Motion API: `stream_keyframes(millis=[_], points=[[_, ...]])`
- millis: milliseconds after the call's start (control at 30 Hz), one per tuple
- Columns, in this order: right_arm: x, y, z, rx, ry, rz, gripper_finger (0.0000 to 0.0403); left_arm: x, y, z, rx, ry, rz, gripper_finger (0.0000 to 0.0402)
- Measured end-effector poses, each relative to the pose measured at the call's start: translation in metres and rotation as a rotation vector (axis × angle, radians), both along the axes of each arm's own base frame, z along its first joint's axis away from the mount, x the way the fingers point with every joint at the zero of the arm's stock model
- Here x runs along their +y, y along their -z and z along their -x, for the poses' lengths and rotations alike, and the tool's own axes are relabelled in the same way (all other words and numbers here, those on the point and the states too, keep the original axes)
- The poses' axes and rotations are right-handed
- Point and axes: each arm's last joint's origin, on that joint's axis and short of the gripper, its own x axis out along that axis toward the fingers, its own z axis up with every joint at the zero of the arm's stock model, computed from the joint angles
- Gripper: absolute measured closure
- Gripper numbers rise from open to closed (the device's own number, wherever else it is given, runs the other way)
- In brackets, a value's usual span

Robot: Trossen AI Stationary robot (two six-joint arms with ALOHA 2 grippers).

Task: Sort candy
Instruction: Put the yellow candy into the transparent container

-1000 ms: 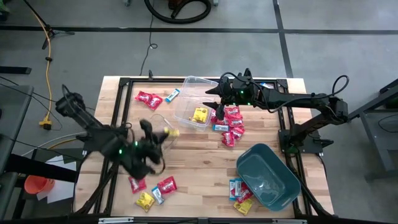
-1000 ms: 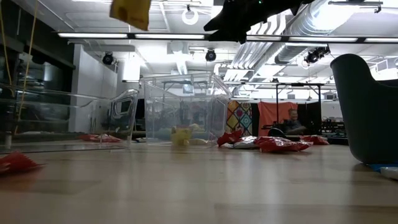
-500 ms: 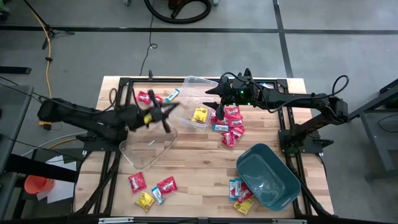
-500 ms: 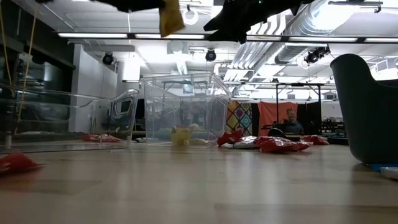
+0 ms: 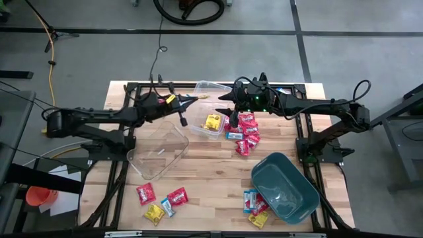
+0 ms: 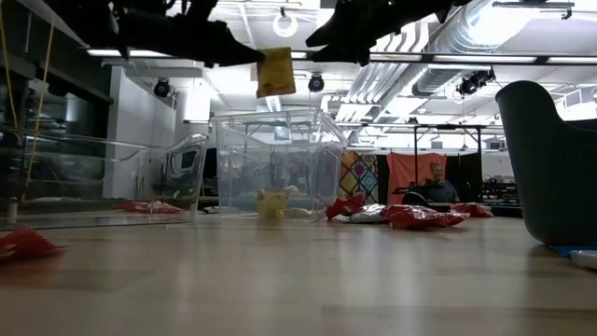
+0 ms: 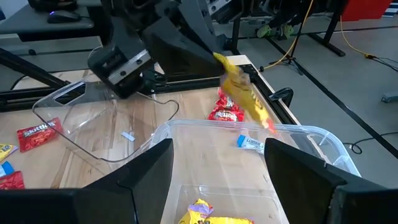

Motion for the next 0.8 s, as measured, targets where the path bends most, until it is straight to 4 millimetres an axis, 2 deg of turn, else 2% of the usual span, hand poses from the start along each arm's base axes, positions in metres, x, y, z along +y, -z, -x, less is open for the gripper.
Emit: stream_keyframes(millis=[200,400,533,800], points=[[0.0,0.0,0.0,0.001,0.0,0.0,0.0153,-0.005,0.004,-0.01,-0.04,0.062,-0.013,0.0401],[0.0,0.0,0.0,0.001,0.0,0.0,0.0153,-0.004,0.008,-0.014,-0.038,0.032,0.013,0.0388],[0.0,0.0,0.0,-0.002,0.0,0.0,0.0153,-0.003,0.009,-0.014,-0.037,0.021,0.017,0.0351],[0.0,0.0,0.0,-0.002,0.0,0.001,0.0153,-0.006,0.008,-0.014,-0.047,0.021,0.044,0.0254]])
